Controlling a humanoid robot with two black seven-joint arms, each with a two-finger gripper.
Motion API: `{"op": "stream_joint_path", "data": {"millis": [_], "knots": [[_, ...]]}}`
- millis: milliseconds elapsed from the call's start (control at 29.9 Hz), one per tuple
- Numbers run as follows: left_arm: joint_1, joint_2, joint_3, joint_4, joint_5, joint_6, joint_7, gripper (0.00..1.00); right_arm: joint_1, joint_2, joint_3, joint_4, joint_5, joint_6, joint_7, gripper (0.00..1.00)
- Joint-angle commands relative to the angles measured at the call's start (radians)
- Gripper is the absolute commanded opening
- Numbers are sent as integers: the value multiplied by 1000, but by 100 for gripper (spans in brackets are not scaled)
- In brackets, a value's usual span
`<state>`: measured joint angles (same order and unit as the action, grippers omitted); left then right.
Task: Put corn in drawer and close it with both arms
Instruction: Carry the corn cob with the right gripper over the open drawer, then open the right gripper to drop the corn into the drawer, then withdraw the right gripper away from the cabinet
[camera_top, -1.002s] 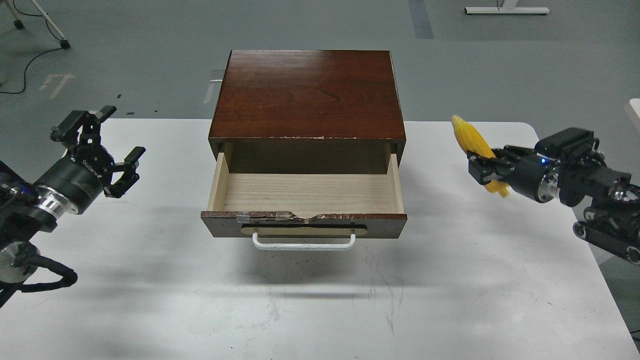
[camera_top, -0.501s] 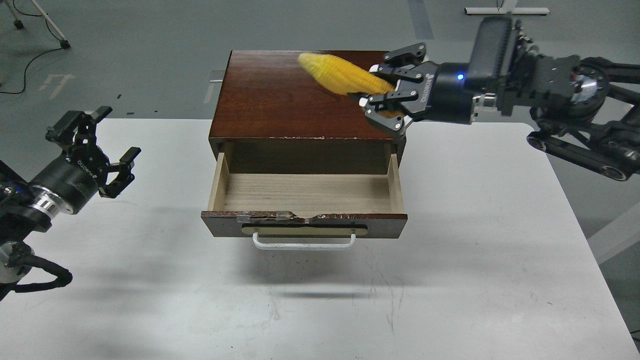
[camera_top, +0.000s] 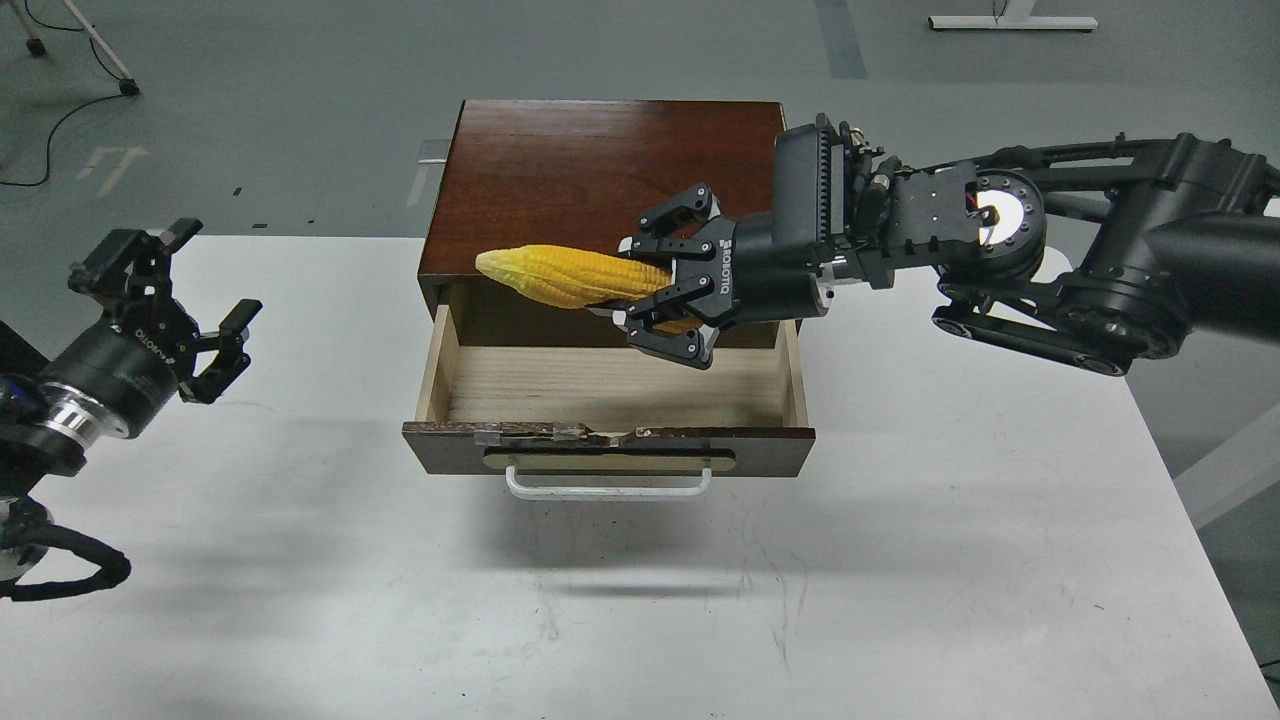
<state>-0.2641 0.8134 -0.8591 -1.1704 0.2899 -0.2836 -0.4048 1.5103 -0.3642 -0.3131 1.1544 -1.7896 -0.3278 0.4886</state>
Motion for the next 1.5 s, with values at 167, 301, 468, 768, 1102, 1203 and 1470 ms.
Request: {"op": "stream_joint_path", "data": {"millis": [167,301,468,768,1102,1203,1470], "knots": [[0,9,-6,0,-1,1,0,98,-7,-7,-1,5,38,42,0,100],[2,9,-6,0,0,3,1,98,-18,-5,-1,5,38,42,0,100],[0,12,-8,0,-1,3,1,98,-22,-10,20,-1,41,42,0,100],[-7,32,-11,11,-1,43,0,98,-21,-87,143,-5,607,141,0,100],[-242,95,5,72,93,69,-84,98,-253,-309,199,-39,1728,368,-36,98],[-260,85,9,74,147,63,-84,98,-370,-341,279,-33,1791,369,-38,97],[-356,-13,8,68,466,73,-84,98,-705,-372,615,-22,1914,435,-38,97]]}}
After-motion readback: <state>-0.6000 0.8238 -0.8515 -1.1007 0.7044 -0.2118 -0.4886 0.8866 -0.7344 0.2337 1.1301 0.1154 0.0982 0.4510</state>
